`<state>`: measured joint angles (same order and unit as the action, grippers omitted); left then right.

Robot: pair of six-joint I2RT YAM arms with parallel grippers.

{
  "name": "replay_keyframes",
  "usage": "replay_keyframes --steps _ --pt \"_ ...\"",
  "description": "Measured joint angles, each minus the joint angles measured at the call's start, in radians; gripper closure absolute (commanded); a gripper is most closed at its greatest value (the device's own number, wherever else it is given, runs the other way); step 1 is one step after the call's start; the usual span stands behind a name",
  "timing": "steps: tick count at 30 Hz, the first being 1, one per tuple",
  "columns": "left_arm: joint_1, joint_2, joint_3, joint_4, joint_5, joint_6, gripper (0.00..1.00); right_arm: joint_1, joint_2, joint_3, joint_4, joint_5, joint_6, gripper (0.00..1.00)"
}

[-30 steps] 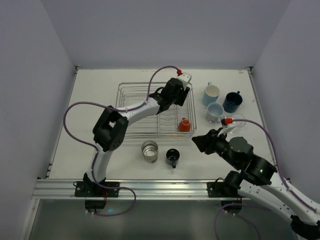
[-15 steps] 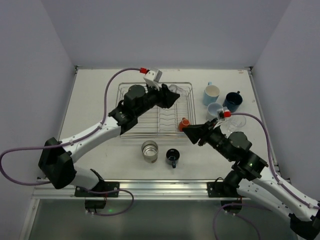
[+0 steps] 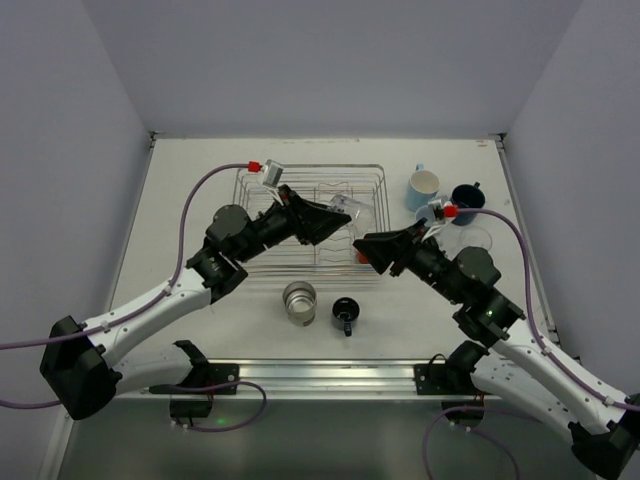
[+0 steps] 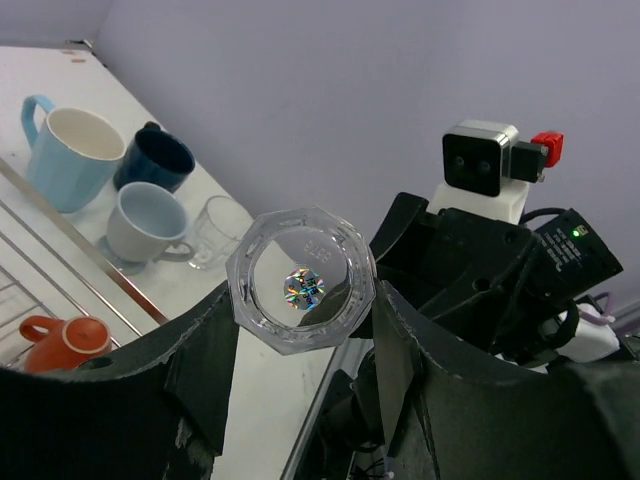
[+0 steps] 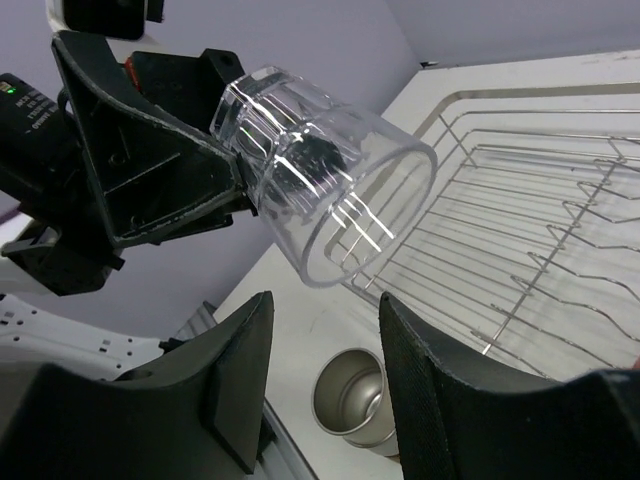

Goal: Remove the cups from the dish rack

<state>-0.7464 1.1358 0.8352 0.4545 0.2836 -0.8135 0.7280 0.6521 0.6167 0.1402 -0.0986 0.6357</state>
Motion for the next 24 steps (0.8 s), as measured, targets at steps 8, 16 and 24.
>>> replay_keyframes --steps 8,16,24 --pt "0.0 -0.002 -0.051 0.072 0.055 -0.096 0.92 -0.001 0.034 0.043 0.068 -0.08 0.001 0.54" --pt "0.0 -0.011 -0.097 0.166 0.078 -0.187 0.91 -0.003 0.086 0.055 0.138 -0.125 0.019 0.69" --pt "-0.004 -0.02 -0.121 0.24 0.096 -0.253 0.76 -0.003 0.106 0.051 0.235 -0.156 0.053 0.78"
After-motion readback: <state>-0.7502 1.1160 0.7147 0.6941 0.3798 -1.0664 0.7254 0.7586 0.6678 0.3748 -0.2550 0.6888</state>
